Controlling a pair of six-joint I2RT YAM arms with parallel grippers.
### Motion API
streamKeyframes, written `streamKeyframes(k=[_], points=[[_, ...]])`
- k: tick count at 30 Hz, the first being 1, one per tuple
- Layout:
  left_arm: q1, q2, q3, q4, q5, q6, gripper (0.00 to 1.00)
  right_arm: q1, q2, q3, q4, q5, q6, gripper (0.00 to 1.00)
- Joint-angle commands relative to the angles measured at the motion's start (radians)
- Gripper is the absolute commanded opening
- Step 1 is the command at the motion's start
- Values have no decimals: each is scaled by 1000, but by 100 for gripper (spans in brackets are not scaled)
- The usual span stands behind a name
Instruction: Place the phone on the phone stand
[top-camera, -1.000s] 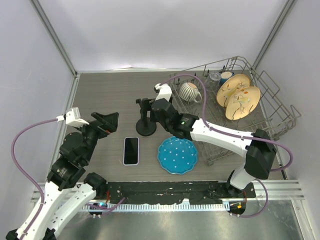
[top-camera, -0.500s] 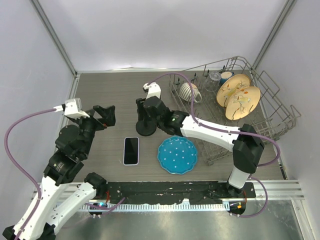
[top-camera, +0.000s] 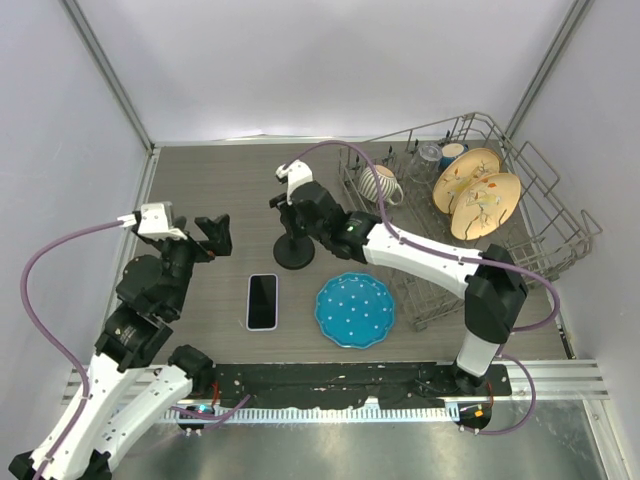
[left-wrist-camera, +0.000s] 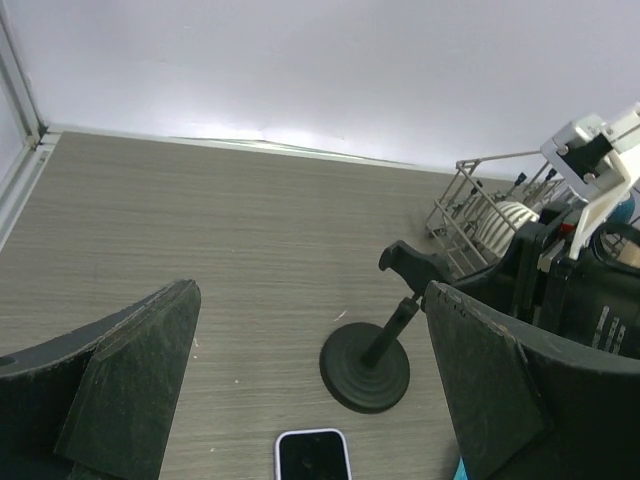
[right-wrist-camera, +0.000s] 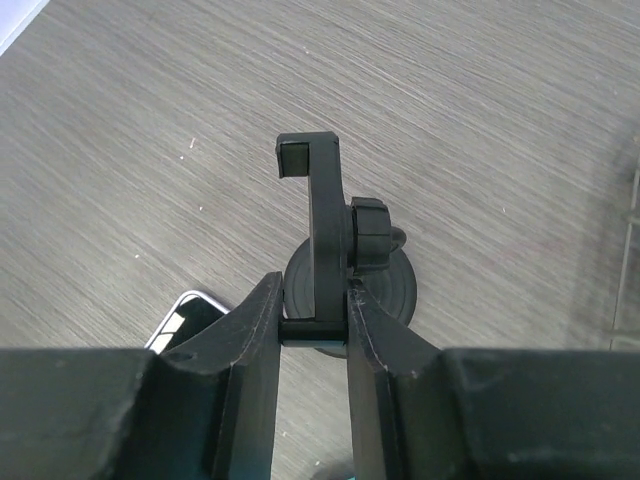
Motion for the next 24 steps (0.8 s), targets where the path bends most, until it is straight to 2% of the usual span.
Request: streamKeyframes(k=[1,4,5,7,14,22,24], points=[[2,30,7,48,38,10,100,-90,-79,-42,35,-330,-209,1],[4,65,10,49,70,-4,100,-190,-112,-70,51,-527,-264,1],[4,73,10,52,79,-3,100,-213,-117,-74,48,-634,-278,1],[2,104,16,48,87,-4,100,-264,-119,-59,5,-701,-330,1],[4,148,18,49,135,-35,98,-287,-62,-17,-125,-913,-514,0],[5,199,18,52,187,-60,98,-288,-24,-2,-121,-873,-556,1],[5,239,38,23,201,-59,98,-287,-30,-8,-109,-855,-554,6]])
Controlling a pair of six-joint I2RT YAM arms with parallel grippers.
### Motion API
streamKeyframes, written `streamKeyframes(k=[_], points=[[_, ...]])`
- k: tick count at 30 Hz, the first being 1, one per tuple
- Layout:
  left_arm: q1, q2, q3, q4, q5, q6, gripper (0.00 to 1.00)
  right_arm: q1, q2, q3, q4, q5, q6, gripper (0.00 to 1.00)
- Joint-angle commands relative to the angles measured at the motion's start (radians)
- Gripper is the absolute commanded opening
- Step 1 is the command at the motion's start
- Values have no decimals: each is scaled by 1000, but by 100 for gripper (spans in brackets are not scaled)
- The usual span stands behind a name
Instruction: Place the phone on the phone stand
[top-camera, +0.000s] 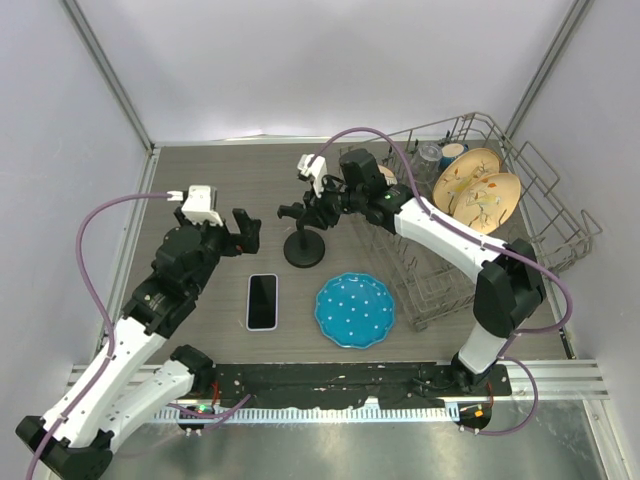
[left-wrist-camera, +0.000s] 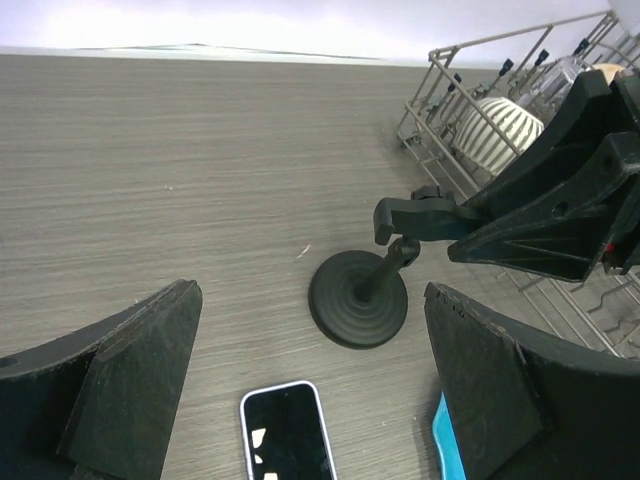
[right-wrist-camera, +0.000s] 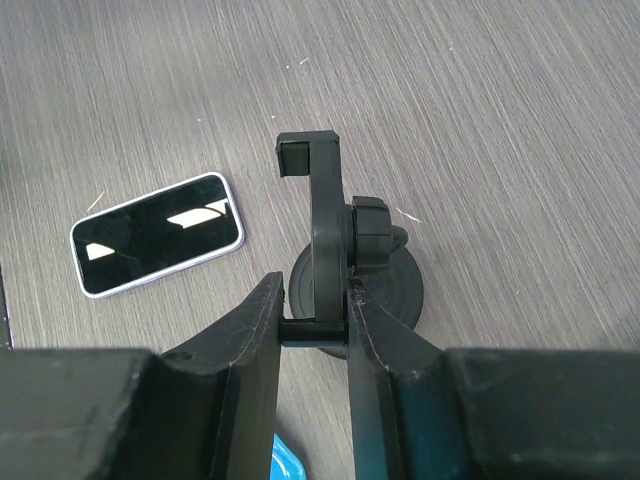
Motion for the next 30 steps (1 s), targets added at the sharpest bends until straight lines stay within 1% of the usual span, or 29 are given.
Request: streamKeyframes(k=[1,2,3,4,5,7,8,9,10,11,13,15,16,17,18,21,24,25,26,30], points=[[5,60,49,8,51,-12,98,6,8,9,-28,40,-30,10],[5,94,57,-5,62,-12,98,6,5,6,-11,52,-19,19],[5,115,76,-35,66,-16,99,6,-1,6,-8,66,-9,27],[5,134,89,-58,68,-21,100,6,-6,13,-14,83,17,36],[5,181,125,-115,66,-27,100,6,-12,18,-28,115,28,53],[5,227,179,-192,54,-35,100,8,-49,12,-22,169,71,66],[5,275,234,-274,42,-50,100,8,-72,1,4,222,86,78],[5,295,259,-314,24,-52,100,8,-91,-12,21,244,108,84],[4,318,280,-359,5,-64,100,8,-140,-40,33,258,125,87],[5,333,309,-440,-9,-96,100,8,-162,-52,42,284,157,87],[5,370,317,-503,5,-122,100,9,-228,-77,32,302,180,88],[5,393,301,-574,42,-169,100,8,-282,-121,20,328,205,88],[5,396,287,-591,66,-188,100,9,-341,-143,29,336,212,88],[5,396,243,-604,77,-206,100,6,-377,-167,38,342,229,88],[5,396,221,-611,88,-237,100,8,-410,-216,46,353,238,87],[5,399,147,-629,100,-288,100,8,-526,-296,70,397,254,88],[4,425,84,-608,129,-341,100,8,-613,-338,55,462,231,88],[2,451,77,-606,132,-367,100,8,-630,-345,56,504,228,89],[-2,470,72,-606,142,-381,100,8,-642,-355,59,512,226,89],[-24,568,83,-585,142,-389,100,8,-685,-384,62,505,225,89]])
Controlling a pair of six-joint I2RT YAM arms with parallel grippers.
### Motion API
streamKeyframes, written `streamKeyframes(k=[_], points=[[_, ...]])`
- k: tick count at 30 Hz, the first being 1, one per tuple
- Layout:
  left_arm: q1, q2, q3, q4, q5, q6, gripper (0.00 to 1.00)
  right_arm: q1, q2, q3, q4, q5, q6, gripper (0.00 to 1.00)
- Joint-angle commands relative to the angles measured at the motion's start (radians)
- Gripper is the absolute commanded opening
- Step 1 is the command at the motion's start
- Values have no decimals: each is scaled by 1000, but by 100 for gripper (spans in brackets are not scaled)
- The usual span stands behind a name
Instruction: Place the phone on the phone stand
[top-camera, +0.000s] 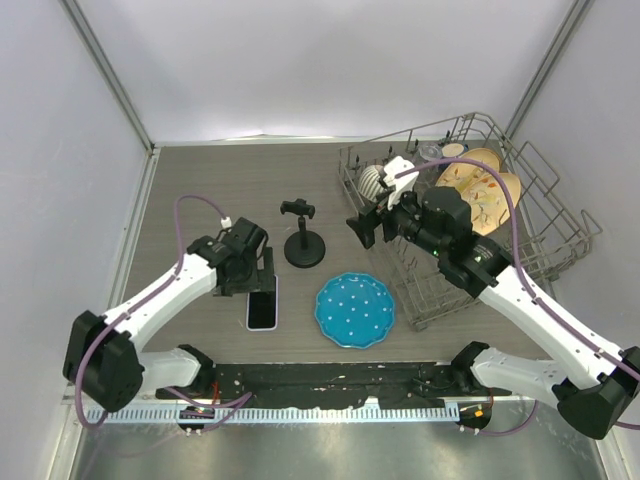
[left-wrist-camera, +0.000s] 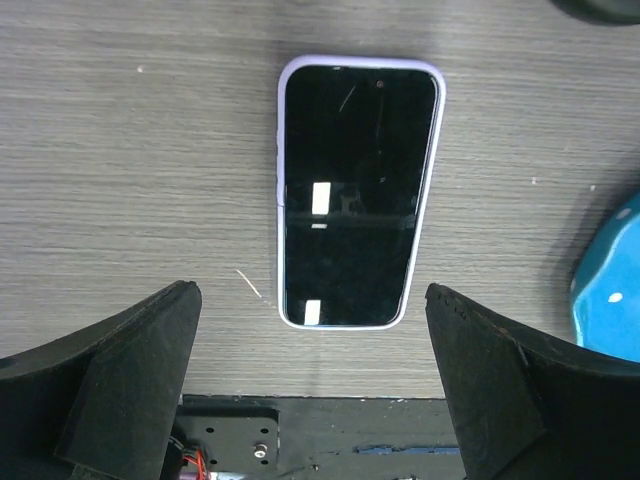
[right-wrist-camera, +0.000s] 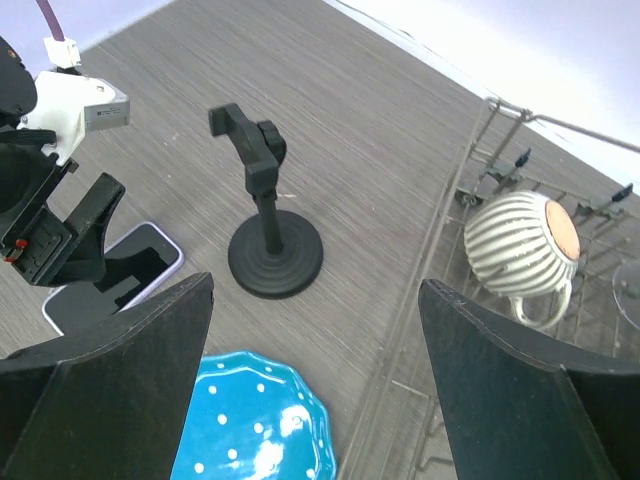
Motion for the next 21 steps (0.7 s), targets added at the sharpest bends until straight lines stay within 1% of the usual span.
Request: streamKeyframes(k=[1,6,8,12,17,21], points=[[-23,91,19,27,18,-47,100,3,-29,-32,48,47,7,89],[-24,236,39,56,31,-41,100,5,-23,-50,50,46,11,89],[-30,262,43,56,28,-35,100,5,-18,-56,57,49,7,89],[-35,260,20,99,24,2,100,5,-17,-67,62,46,7,89],[-41,251,6,150,120,42,100,5,-20,-78,73,54,4,89],[-44,253,8,158,104,52,100,5,-8,-73,59,58,6,89]])
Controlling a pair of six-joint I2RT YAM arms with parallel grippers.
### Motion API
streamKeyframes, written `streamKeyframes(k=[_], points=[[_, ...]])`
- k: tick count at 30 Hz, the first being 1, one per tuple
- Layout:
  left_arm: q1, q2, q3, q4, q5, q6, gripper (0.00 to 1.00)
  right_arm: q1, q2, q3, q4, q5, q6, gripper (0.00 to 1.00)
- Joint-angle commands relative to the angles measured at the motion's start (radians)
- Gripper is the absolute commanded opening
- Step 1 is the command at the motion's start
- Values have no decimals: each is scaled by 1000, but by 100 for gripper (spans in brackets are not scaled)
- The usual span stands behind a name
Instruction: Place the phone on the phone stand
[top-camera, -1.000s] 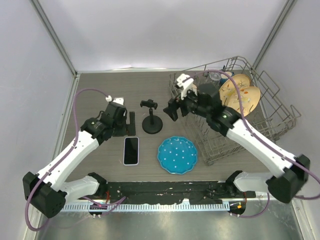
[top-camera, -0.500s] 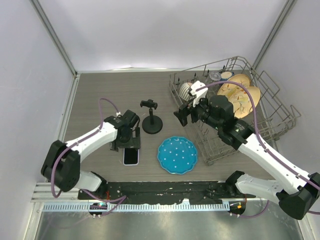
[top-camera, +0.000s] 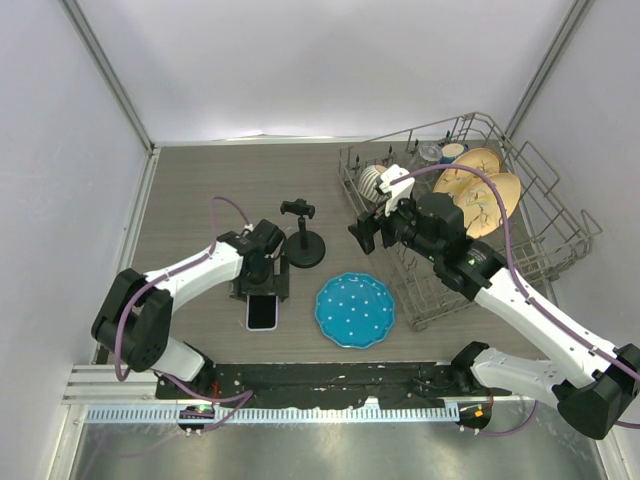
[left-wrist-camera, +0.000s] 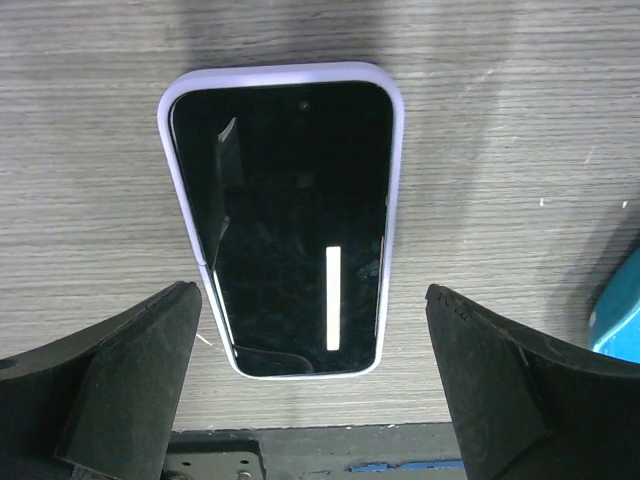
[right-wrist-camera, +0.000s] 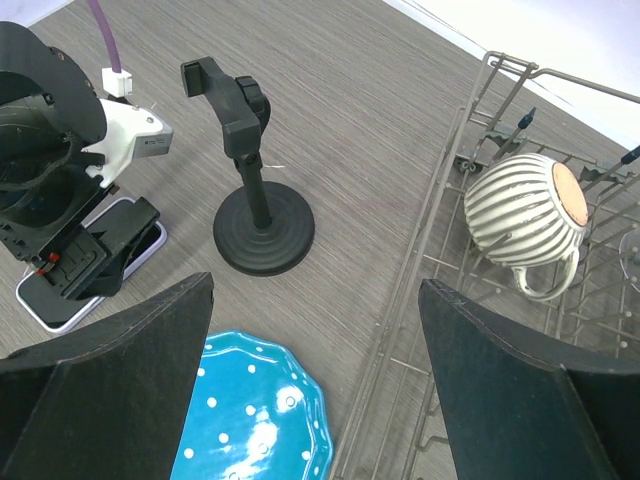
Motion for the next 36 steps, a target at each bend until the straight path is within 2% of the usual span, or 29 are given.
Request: streamKeyframes(k=[1,9,18,26,29,32,33,35,36], points=[[-6,-8,14,26,15,30,100,3,4,6,44,18,6,89],[-6,19,12,21,-38,49,100,5,34,11,36,18,1,89],[-6,78,-6,72,15,61,100,6,37,8,35,23,0,89],[-6,107,-22,90,35,78,89,6,52,9,29,41,3,89],[-6,124,-20,95,61,84,79,6,49,-3,47,46,0,89],[-6,125,-17,103,67,90,64,5,54,2,35,52,0,89],[-6,124,-15,104,67,92,55,5,54,3,33,55,0,89],[-6,119,-8,98,80,93,47,5,51,-3,44,57,1,89],[-6,118,-6,95,87,93,39,5,49,-8,48,60,1,89]])
